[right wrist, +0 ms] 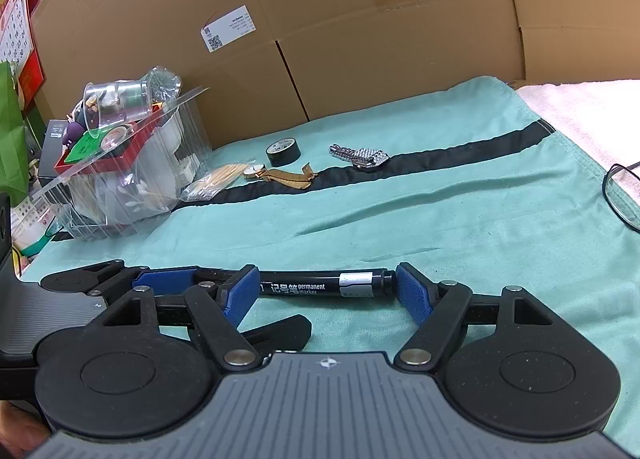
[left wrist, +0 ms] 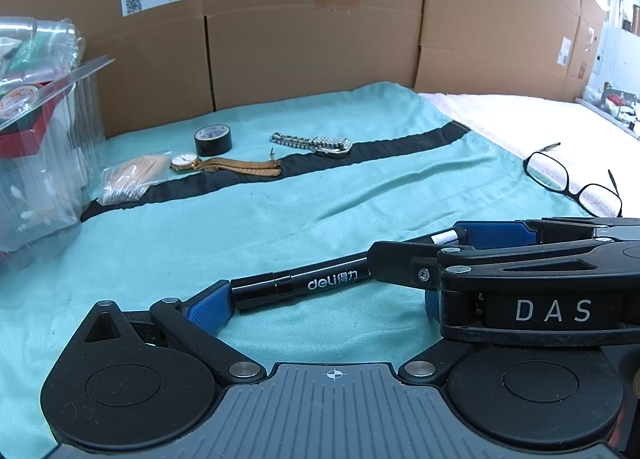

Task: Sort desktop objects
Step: 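Close the left tool on the marker barrel while the right tool grips its cap end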

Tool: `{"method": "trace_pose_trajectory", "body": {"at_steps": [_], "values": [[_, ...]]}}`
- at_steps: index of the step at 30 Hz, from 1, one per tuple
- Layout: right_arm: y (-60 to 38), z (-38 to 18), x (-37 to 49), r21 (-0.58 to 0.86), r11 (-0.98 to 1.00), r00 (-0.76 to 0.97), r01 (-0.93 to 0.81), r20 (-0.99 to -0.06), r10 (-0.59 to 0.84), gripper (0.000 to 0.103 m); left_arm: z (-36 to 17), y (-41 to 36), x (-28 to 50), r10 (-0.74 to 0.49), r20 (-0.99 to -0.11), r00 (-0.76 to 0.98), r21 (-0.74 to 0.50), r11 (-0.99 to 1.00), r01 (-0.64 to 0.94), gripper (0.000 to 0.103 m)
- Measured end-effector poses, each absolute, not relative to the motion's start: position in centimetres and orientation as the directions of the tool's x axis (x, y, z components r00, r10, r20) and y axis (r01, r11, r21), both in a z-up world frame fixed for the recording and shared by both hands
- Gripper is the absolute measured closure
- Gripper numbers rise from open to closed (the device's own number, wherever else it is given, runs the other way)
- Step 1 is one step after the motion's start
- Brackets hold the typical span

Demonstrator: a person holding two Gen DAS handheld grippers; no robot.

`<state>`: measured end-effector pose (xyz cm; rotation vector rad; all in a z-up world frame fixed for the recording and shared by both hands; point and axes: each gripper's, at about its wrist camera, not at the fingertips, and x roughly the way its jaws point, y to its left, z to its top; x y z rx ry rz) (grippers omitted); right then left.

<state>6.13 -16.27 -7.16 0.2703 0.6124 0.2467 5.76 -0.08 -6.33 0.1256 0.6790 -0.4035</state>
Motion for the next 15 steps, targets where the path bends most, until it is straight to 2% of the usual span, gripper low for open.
{"method": "trace_pose_trajectory", "body": {"at_steps": [7,15], "values": [[-15.91,-7.12,6.08,0.326,0.936,0.795,-0.134,-0.528,0.298,0.02,-6.05,-0.67,5.14,-0.298,-0.617,0.729,0.029,0.916,0.399,0.0],[-16.08,-6.97,6.14,0.3,0.944,0.791,-0.137,-0.541,0.286,0.022,-6.38,-0.37,5.69,-0.315,-0.642,0.699,-0.017,0.917,0.398,0.0]]}}
